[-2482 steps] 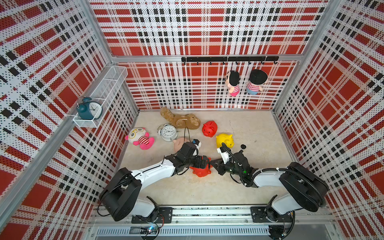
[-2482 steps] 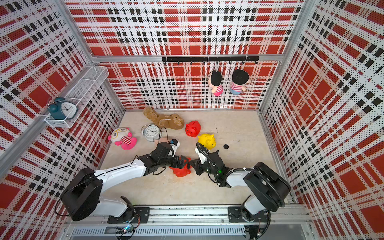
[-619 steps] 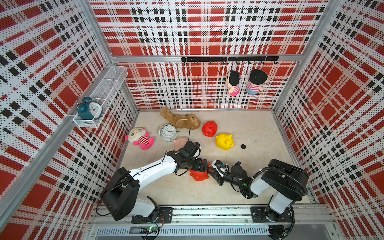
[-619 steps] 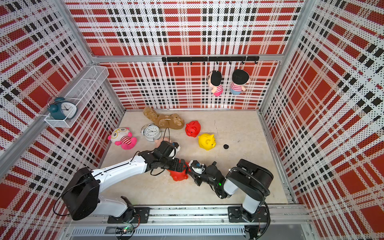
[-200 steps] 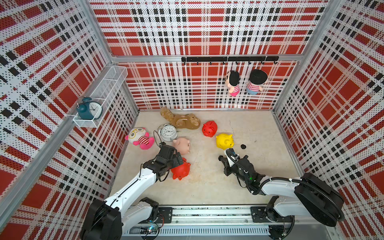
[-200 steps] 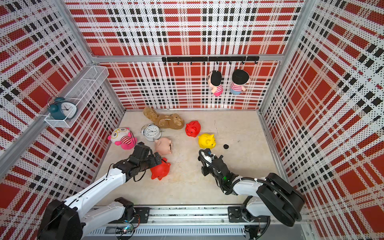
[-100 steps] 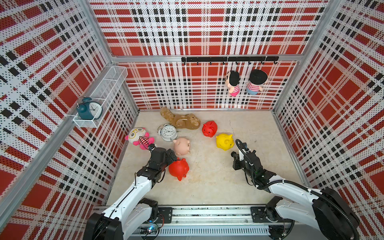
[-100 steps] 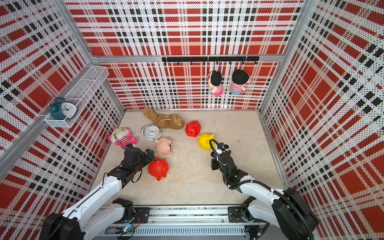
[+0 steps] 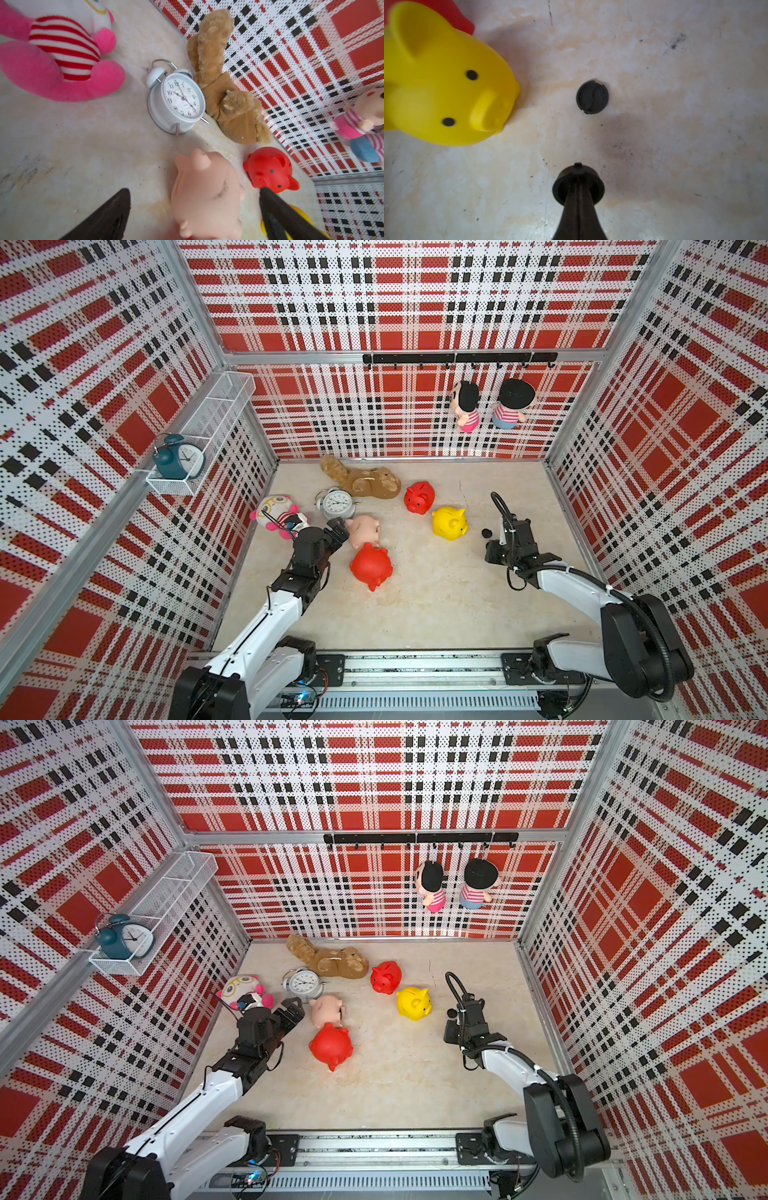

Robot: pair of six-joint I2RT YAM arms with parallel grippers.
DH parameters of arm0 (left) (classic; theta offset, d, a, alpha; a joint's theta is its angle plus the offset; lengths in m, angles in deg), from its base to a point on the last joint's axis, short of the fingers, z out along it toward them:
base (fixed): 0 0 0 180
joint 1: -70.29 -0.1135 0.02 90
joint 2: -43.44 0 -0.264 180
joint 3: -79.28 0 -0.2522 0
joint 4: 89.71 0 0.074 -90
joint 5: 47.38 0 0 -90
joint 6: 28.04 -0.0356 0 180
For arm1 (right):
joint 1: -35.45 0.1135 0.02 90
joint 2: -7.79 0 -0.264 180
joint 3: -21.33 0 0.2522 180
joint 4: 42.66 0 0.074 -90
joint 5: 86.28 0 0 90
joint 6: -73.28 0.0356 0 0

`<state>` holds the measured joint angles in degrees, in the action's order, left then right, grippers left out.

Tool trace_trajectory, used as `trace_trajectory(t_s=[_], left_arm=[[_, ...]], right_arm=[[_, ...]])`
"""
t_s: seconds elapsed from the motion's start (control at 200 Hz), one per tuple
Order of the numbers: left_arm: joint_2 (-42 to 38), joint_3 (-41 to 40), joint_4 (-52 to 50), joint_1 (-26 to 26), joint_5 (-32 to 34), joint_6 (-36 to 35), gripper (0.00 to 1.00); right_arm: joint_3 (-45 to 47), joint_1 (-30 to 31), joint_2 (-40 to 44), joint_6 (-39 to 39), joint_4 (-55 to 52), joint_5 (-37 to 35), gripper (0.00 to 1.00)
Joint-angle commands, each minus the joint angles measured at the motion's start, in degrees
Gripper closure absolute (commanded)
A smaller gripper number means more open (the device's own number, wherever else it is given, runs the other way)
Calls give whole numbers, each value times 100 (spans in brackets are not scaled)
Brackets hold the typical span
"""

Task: Open piggy banks
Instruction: Place the lid at the center of the board.

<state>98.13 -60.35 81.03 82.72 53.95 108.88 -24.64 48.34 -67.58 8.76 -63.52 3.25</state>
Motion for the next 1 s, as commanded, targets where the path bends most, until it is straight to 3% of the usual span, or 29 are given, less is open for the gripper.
trace_trajectory(t_s=[0.0, 0.1, 0.266, 0.356, 0.481, 0.621, 0.797, 0.907, 0.992], left_arm=[[-127, 51, 485, -12, 9, -126, 2], [-208, 99, 488, 131, 83, -268, 2], [-437, 72, 539, 1105, 882, -197, 2], [-502, 127, 539, 1460, 986, -210, 2], [-507, 240, 360, 1830, 952, -174, 2], [-392, 231, 489, 2418, 1150, 2, 2], [301, 251, 1372, 3626, 1524, 380, 2], [1035, 393, 1739, 4503, 2022, 584, 2], [1603, 533, 2031, 5048, 2342, 753, 2]], right_arm=[[-213, -238, -247, 85, -198, 294, 100], [-310, -362, -488, 61, -195, 360, 100], [-398, -442, -829, 67, -99, 317, 96], [-530, -564, -1037, 35, -125, 348, 92], [-802, -620, -1075, -72, -480, 278, 75], [-978, -620, -609, -157, -887, 87, 63], [-1012, -620, -99, -200, -475, 601, 47], [-1281, -620, -388, -317, 39, 988, 32], [-1754, -618, -861, -297, 356, 1396, 28]])
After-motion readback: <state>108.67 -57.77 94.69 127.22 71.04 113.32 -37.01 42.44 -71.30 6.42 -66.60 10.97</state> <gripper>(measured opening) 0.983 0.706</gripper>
